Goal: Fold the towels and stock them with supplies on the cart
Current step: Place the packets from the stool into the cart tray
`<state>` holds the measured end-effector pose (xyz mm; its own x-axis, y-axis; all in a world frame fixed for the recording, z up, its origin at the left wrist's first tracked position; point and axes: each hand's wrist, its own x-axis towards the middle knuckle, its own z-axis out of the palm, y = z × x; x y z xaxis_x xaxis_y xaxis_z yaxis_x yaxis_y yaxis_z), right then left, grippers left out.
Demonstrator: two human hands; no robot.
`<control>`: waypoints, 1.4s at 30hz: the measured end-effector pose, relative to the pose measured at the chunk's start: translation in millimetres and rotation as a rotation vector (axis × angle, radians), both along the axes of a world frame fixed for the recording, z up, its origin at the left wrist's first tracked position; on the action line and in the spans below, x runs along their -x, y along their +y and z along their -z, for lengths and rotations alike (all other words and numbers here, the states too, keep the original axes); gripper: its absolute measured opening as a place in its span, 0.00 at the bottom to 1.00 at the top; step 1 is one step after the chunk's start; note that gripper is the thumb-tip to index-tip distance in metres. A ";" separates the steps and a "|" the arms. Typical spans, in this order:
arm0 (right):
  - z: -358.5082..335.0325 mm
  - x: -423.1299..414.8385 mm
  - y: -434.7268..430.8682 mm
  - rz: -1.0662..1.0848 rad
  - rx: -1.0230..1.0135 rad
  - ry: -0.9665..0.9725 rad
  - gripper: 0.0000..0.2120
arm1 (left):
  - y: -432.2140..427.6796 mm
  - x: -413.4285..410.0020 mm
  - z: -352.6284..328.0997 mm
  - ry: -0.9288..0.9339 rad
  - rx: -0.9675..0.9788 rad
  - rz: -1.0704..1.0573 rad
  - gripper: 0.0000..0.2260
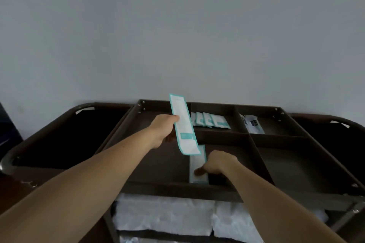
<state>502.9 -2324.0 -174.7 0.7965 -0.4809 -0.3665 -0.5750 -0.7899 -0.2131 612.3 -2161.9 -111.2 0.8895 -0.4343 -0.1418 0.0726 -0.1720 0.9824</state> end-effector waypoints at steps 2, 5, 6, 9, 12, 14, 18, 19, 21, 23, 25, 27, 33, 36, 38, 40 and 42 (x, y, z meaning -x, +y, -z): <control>-16.1 -0.4 -5.3 0.053 -0.101 -0.187 0.27 | -4.1 2.2 -1.6 -0.015 0.003 0.058 0.09; -40.2 3.2 -11.8 0.270 -0.640 -0.606 0.17 | -11.7 5.4 -0.7 -0.013 -0.020 0.233 0.08; -45.7 6.3 -12.9 0.293 -0.773 -0.688 0.17 | -16.5 7.0 0.9 -0.027 -0.046 0.266 0.07; -53.9 20.0 -13.6 0.254 -0.832 -0.724 0.13 | -36.7 15.3 7.4 -0.091 -0.070 0.255 0.06; -53.5 28.6 -22.5 0.272 -0.792 -0.719 0.09 | -52.6 23.4 12.7 -0.096 -0.103 0.270 0.07; -49.1 32.0 -29.8 0.298 -0.695 -0.696 0.08 | -56.4 26.0 14.9 -0.083 -0.158 0.298 0.06; -27.5 32.0 -40.0 0.364 -0.564 -0.571 0.12 | -48.6 18.1 15.9 -0.209 -0.262 0.158 0.05; -20.9 31.2 -40.0 0.332 -0.523 -0.482 0.12 | -44.8 15.3 15.0 -0.226 -0.270 0.126 0.05; -6.6 28.1 -38.5 0.258 -0.431 -0.309 0.14 | -37.2 10.6 12.9 -0.230 -0.273 0.095 0.05; 6.2 25.5 -36.2 0.273 -0.399 -0.253 0.17 | -30.5 7.7 12.4 -0.228 -0.282 0.087 0.05; 15.4 22.2 -35.7 0.337 -0.442 -0.245 0.20 | -24.4 6.0 14.0 -0.241 -0.298 0.076 0.05; 19.2 20.0 -33.8 0.358 -0.435 -0.225 0.19 | -18.8 4.6 17.2 -0.254 -0.315 0.065 0.05; 13.7 19.2 -33.1 0.217 -0.173 -0.063 0.23 | -3.1 9.5 19.3 -0.296 -0.360 0.002 0.05; 10.3 20.9 -29.7 0.154 -0.080 -0.054 0.26 | 11.3 15.7 14.8 -0.341 -0.390 -0.049 0.05; 6.8 19.5 -20.3 0.131 -0.003 -0.095 0.28 | 24.1 18.9 11.3 -0.377 -0.411 -0.080 0.04; 0.2 13.6 -5.7 0.071 0.142 -0.203 0.28 | 40.1 21.3 8.6 -0.418 -0.446 -0.108 0.03; -12.2 6.6 14.2 0.003 0.188 -0.353 0.26 | 59.4 20.5 6.5 -0.450 -0.481 -0.139 0.03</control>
